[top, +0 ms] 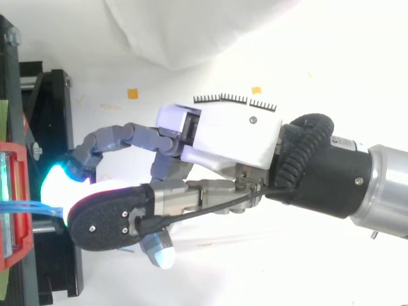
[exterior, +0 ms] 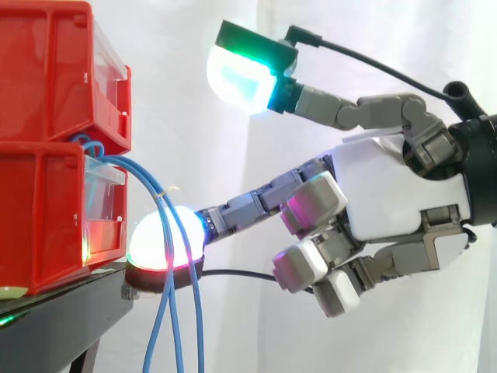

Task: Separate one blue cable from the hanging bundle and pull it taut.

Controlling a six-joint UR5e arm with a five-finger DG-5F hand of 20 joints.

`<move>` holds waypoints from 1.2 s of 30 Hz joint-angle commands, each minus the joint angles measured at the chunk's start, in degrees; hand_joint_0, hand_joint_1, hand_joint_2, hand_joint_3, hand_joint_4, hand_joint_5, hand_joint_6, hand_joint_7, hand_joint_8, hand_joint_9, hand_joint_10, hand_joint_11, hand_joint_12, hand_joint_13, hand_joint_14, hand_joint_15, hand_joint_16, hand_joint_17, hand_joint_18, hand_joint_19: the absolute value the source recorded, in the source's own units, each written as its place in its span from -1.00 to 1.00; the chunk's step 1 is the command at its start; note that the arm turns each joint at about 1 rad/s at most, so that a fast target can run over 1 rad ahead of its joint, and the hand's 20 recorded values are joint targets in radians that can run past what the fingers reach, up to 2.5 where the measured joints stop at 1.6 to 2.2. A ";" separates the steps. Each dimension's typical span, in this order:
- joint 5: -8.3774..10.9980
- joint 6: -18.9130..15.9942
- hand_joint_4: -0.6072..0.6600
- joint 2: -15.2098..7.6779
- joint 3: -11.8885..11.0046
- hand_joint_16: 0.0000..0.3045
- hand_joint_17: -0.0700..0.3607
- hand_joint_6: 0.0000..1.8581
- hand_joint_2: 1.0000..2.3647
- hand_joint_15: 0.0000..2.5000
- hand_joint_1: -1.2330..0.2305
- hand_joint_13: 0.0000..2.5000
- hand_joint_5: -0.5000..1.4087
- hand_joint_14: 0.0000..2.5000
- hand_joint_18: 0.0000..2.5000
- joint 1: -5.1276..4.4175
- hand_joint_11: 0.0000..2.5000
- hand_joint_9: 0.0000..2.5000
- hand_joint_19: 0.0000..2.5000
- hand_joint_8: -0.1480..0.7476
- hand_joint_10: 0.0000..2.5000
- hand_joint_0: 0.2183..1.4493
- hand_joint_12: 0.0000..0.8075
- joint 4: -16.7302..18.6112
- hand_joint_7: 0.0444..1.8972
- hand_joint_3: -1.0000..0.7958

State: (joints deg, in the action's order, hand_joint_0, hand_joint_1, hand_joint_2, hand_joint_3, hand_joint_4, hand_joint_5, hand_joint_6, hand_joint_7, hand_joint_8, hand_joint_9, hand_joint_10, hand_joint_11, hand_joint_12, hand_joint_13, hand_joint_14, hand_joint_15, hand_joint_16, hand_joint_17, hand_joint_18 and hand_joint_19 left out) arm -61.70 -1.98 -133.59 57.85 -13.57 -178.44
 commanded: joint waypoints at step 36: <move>0.26 -5.31 0.34 0.00 0.07 -0.36 0.34 -0.46 -1.00 -0.38 0.10 0.08 -0.64 -0.98 0.03 -1.55 -0.36 0.26 -0.58 0.07 -0.97 -0.75 0.03 2.05 -0.25 -0.44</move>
State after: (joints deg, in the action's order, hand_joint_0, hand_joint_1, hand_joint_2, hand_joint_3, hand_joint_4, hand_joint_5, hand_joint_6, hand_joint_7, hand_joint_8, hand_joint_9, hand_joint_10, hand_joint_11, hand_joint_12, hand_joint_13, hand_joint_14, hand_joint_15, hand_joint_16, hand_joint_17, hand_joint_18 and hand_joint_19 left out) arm -60.58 -6.95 -133.59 57.92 -15.11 -176.43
